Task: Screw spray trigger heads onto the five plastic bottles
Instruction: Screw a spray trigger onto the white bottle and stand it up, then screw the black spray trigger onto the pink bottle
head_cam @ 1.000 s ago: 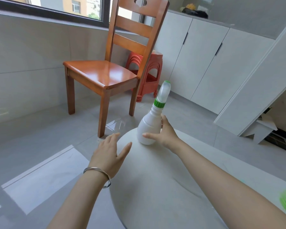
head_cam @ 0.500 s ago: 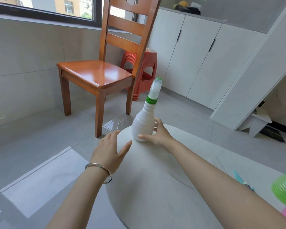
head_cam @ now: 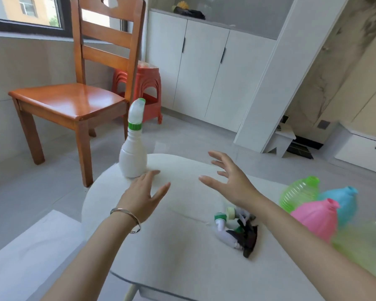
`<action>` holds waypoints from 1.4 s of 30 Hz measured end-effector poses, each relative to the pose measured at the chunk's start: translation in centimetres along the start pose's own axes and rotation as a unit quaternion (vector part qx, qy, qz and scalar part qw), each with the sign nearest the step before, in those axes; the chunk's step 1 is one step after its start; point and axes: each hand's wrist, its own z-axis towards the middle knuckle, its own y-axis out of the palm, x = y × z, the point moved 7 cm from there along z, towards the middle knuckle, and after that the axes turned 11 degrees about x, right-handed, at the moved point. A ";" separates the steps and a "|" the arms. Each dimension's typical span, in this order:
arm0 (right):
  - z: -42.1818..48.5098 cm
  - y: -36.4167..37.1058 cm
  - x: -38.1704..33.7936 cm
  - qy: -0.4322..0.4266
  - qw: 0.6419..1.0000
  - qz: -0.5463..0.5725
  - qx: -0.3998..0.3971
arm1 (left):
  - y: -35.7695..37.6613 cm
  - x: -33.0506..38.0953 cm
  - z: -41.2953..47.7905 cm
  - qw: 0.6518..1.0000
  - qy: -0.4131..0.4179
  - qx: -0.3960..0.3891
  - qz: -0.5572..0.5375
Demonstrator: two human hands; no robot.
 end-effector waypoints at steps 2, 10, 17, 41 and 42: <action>-1.8 -3.6 0.7 -0.001 0.999 -0.015 0.037 | 1.5 2.3 -0.6 0.999 0.029 -0.014 -0.013; -8.5 -15.2 4.5 -0.061 0.962 -0.104 0.244 | 7.5 10.7 -3.4 0.989 0.135 -0.043 -0.042; -11.3 -19.1 11.0 0.030 0.947 -0.039 0.317 | 10.9 14.0 -5.0 0.983 0.162 -0.067 -0.060; -9.8 -15.1 11.0 0.150 0.937 0.222 0.223 | 12.2 16.9 -7.1 0.966 0.162 -0.091 -0.182; -9.7 -14.2 10.7 0.161 0.928 0.264 0.207 | 12.2 16.9 -7.1 0.962 0.150 -0.100 -0.204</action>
